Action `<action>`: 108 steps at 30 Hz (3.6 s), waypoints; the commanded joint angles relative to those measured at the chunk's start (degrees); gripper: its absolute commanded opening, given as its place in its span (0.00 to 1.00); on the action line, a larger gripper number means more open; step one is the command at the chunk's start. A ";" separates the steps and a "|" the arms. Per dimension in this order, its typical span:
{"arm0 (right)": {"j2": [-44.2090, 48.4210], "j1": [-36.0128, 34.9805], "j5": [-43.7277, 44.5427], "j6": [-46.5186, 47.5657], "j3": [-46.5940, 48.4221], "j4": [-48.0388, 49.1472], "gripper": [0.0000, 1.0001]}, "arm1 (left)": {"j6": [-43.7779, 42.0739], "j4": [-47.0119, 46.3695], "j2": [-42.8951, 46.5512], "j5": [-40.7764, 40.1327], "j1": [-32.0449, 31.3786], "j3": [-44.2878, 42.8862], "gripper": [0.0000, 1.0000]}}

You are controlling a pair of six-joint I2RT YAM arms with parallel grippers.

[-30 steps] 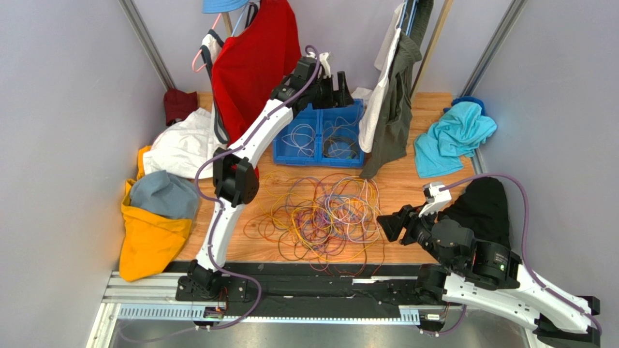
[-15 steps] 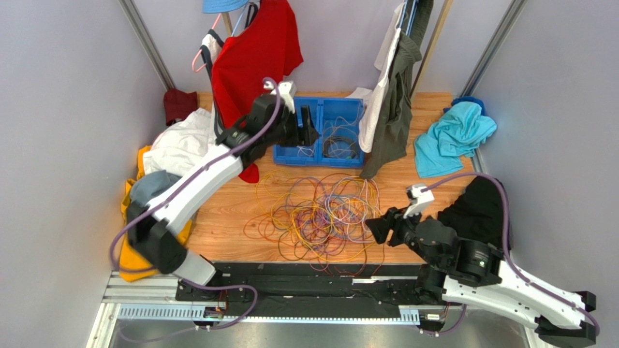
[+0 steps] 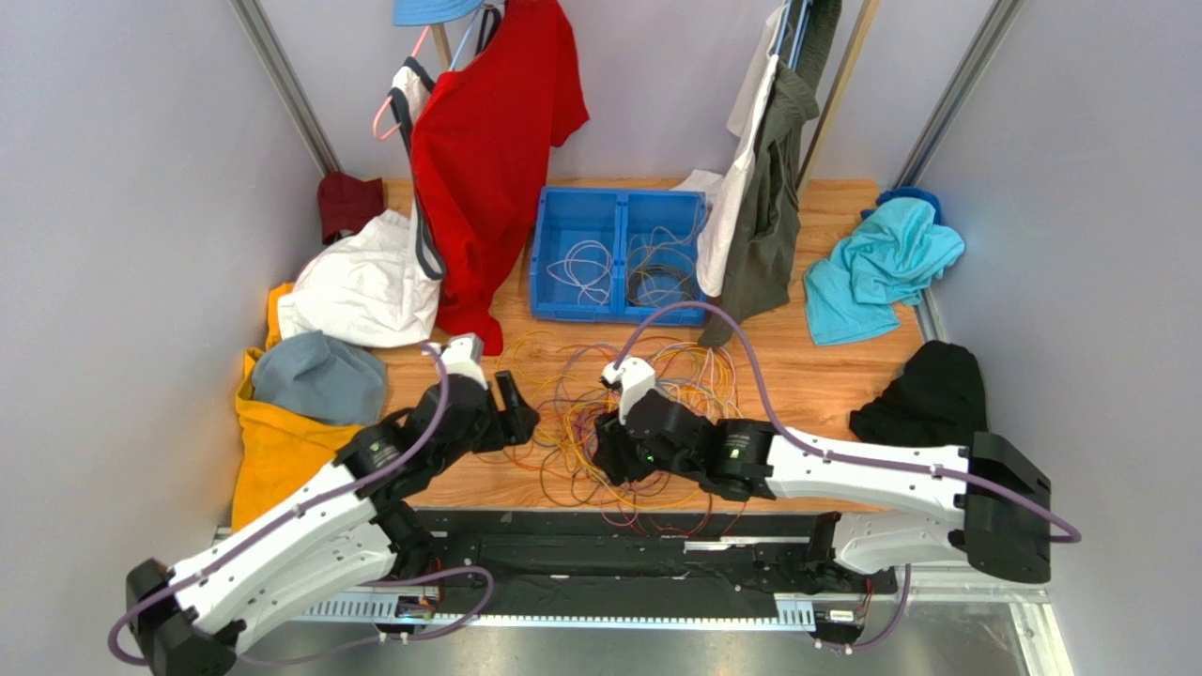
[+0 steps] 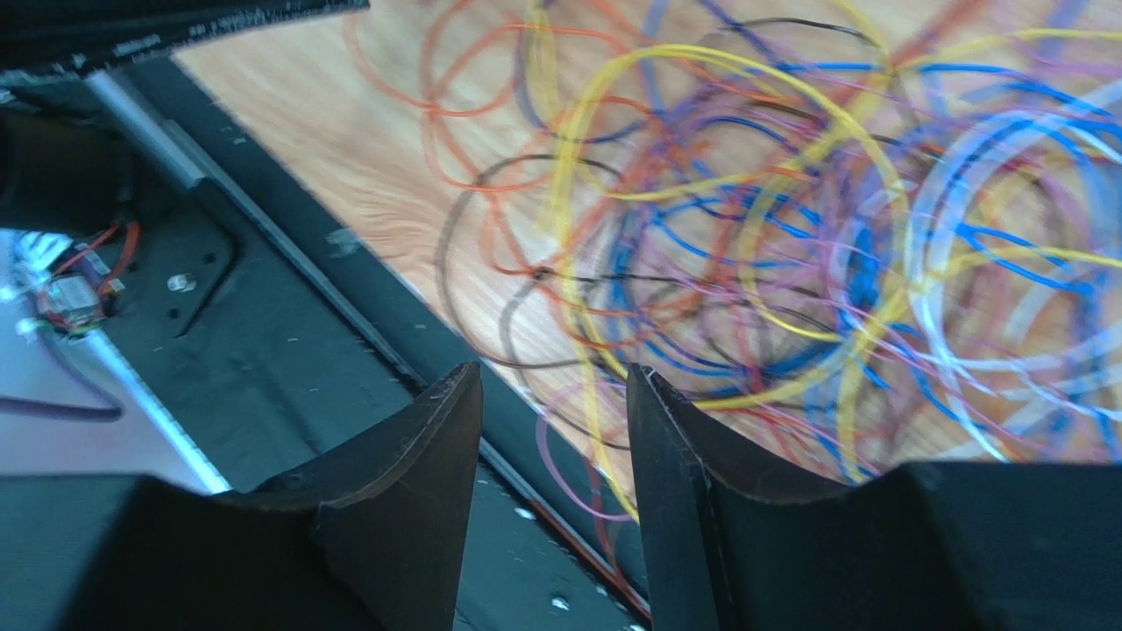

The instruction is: Untangle the cables

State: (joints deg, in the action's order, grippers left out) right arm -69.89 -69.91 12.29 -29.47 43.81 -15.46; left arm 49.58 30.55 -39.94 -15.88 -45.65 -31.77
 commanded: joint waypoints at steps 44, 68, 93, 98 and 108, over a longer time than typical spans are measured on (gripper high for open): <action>3.71 -13.67 20.22 26.13 55.77 -19.08 0.00 | -2.56 -6.80 24.82 3.64 -0.23 5.57 0.76; -1.03 9.05 12.86 23.94 54.36 -15.56 0.00 | 2.97 -14.30 11.64 10.43 -0.14 10.23 0.86; -23.97 31.76 13.55 29.12 80.72 -2.65 0.00 | 9.66 -12.61 17.88 12.36 -0.14 19.11 0.82; -28.10 34.40 11.18 29.21 82.13 2.97 0.00 | 9.39 -14.10 16.57 12.89 -0.14 19.11 0.82; -35.75 39.49 7.31 26.93 88.81 12.29 0.00 | 7.90 -18.15 10.16 14.73 -0.14 18.59 0.82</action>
State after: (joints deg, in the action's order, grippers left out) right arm -104.42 -32.29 21.54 -1.43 127.98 -10.98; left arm 58.43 16.21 -27.51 -2.61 -45.67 -12.78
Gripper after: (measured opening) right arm 0.008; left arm 0.823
